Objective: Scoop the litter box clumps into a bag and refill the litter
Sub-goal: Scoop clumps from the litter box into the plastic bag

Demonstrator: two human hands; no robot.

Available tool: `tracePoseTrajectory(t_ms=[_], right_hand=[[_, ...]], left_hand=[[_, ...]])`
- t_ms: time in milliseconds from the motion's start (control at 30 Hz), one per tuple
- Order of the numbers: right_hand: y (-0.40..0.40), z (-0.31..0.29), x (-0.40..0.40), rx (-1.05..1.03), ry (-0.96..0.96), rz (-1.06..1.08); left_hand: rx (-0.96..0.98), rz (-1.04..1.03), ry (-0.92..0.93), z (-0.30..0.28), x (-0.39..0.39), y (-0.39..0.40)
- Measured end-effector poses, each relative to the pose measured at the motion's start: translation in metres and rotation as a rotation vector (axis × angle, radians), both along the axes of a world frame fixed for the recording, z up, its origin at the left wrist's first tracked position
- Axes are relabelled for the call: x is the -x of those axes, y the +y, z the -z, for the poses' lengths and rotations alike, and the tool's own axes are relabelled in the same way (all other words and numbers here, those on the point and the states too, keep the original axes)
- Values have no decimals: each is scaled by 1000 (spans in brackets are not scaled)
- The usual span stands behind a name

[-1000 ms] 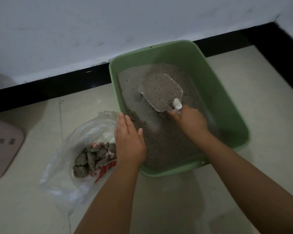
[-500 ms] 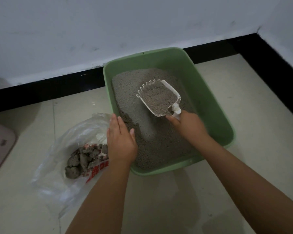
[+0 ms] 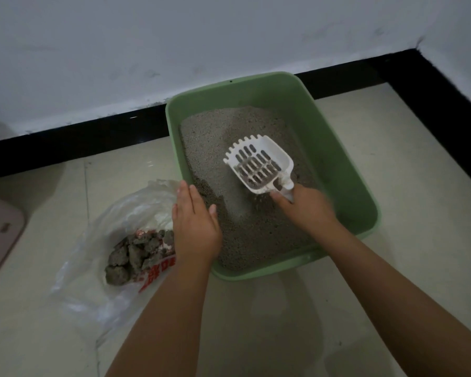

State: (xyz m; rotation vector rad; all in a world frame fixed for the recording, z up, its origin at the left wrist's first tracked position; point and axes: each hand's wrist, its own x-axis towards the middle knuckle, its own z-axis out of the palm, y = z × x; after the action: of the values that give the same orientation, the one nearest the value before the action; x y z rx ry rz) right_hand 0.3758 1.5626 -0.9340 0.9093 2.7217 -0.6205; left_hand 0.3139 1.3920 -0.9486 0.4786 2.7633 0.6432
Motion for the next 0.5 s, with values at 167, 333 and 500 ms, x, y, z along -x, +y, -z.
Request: tracePoseTrajectory(t_ms=[167,333,500], right_hand=[[2,-1,-6,14,-52,-78],[17,-18,-11,-26,-257,-224],[17,-26,-16,-1,-535,-332]], left_hand=[[-7,-7,0,1,0,0],[-32,-12,-9,1,-1,-1],[-78,-48,-33,2,-1,-1]])
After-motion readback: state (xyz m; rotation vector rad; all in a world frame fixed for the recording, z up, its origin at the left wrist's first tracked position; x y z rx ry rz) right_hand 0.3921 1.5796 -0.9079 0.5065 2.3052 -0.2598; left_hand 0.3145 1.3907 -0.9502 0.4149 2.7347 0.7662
